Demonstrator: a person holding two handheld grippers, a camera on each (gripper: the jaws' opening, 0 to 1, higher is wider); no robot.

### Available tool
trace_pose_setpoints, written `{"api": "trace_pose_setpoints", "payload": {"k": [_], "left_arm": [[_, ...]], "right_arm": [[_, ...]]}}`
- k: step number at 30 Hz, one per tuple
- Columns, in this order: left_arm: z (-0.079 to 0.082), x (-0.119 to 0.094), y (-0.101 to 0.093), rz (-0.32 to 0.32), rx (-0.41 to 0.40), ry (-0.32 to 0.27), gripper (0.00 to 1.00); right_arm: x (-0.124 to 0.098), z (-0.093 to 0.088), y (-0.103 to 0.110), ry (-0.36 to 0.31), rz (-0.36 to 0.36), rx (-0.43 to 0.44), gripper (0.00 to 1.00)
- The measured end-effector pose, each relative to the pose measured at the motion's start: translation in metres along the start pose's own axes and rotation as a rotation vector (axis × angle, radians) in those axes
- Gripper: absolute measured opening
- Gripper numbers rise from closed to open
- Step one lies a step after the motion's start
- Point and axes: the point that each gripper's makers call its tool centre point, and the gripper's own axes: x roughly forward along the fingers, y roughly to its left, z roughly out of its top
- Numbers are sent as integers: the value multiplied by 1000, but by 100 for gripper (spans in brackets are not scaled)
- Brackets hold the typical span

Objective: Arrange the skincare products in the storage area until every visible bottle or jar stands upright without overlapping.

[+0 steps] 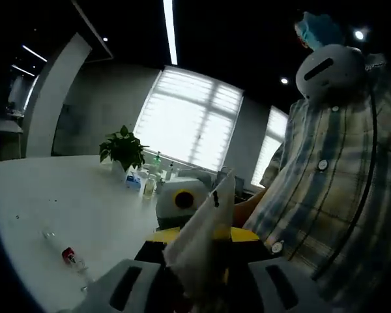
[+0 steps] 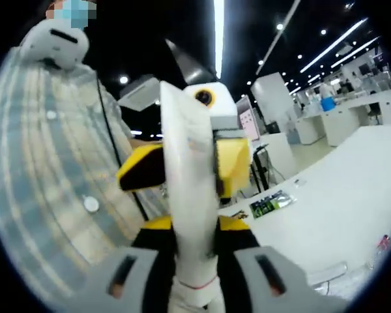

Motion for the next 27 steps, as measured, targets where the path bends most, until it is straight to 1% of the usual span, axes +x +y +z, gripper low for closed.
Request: {"api": "trace_pose_setpoints", "payload": {"k": [1,3,4,6,7,8,9,10,11,12,13,14,15,17,18,19,21,23,24,26,27], "left_arm": [[2,0,5,28,-4,-8,27],[3,0,12,63,-14,-16,30],[4,-1,18,96,-14,-22,31],[1,-3,26,137,-28,-18,34],[1,-4,31,171,-39,-18,36],[-1,-5,37,208,-53,-18,38],[-1,-7,44,250,-66,-31,40],[-1,-7,48,281,-69,-46,41],[-2,-9,54,334,-86,-67,43],[-5,-10,58,366,-95,-64,44],[-7,-12,61,394,-90,-62,44],[-8,-14,68,452,-92,-72,45],[-10,-15,70,475,-97,-77,46],[-14,-18,76,542,-101,-71,47],[-17,-18,79,572,-121,-76,47],[-17,-20,81,592,-128,-80,47],[-20,-24,85,631,-116,-65,47],[-17,-29,89,667,-124,-85,46],[-17,-31,90,673,-133,-90,45],[-18,-33,90,683,-144,-97,44],[-18,-36,91,690,-162,-111,43]], "right_arm": [[-2,1,-5,-6,-38,-9,20],[-4,2,-13,-9,-92,-23,21],[-5,2,-17,-7,-125,-31,21],[-8,1,-26,3,-188,-43,21],[-8,0,-29,6,-213,-41,21],[-10,0,-36,13,-266,-47,21],[-11,-1,-40,17,-304,-52,21],[-11,-1,-43,16,-325,-54,21],[-12,-1,-46,14,-348,-52,21],[-12,-1,-51,18,-377,-60,21],[-13,-3,-55,39,-406,-70,21],[-13,-4,-58,49,-429,-78,21],[-12,-5,-61,59,-451,-82,21],[-10,-5,-64,79,-479,-96,21],[-8,-5,-66,83,-492,-100,21],[-8,-3,-67,81,-507,-101,21],[-6,-1,-73,84,-548,-106,21],[-5,-1,-77,95,-575,-102,21],[-6,-1,-80,104,-598,-116,21],[-3,-1,-82,121,-604,-124,21],[-3,-1,-83,126,-613,-121,22]]}}
